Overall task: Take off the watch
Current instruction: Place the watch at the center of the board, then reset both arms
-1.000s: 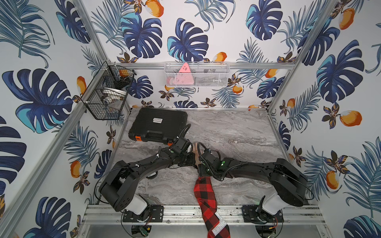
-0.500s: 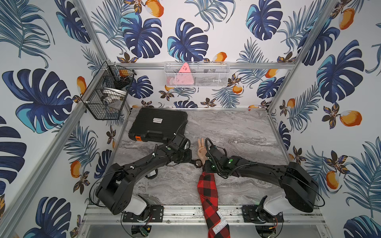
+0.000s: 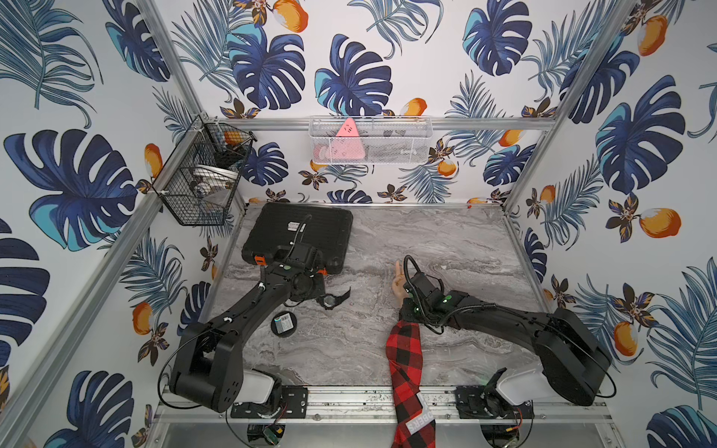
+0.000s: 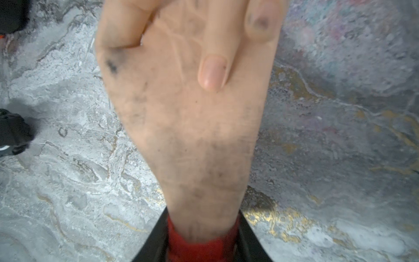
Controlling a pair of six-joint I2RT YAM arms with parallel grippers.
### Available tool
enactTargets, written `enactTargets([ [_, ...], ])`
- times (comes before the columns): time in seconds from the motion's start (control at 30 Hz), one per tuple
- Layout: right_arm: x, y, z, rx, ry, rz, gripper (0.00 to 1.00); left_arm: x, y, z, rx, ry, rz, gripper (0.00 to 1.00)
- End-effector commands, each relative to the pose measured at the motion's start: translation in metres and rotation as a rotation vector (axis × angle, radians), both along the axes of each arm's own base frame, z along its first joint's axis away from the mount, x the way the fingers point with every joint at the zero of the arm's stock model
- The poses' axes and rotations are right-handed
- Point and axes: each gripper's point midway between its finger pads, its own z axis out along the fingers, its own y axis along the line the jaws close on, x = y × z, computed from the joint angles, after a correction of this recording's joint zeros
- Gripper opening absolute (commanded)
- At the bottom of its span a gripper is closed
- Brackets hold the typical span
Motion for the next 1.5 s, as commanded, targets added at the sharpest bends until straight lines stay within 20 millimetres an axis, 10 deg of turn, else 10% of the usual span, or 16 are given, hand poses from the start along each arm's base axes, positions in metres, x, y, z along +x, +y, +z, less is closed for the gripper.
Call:
enactTargets([
  [0.0, 0.003, 0.003, -0.001, 0.016, -0.004, 0.003, 0.45, -0.007, 0.015, -0.003, 0.038, 0.041, -0.024, 0.1],
  [0.43, 0.016, -0.006, 0.027, -0.005, -0.065, -0.011, 0.79, 0.006, 0.019, 0.028, 0.076, -0.04, -0.057, 0.59],
  [0.63, 0.047, -0.042, 0.059, -0.098, -0.16, -0.057, 1.0, 0.03, 0.03, 0.065, 0.115, -0.239, -0.012, 0.99],
  [0.97, 0.108, -0.134, 0.101, -0.252, -0.342, -0.2, 1.0, 0.052, 0.078, 0.084, 0.345, -0.522, 0.166, 0.99],
  [1.13, 0.122, -0.2, 0.093, -0.36, -0.466, -0.357, 1.0, 0.038, 0.111, 0.08, 0.564, -0.656, 0.207, 0.99],
  [1.47, 0.114, -0.265, 0.056, -0.384, -0.674, -0.543, 1.0, 0.042, 0.121, 0.037, 0.622, -0.715, 0.269, 0.97],
])
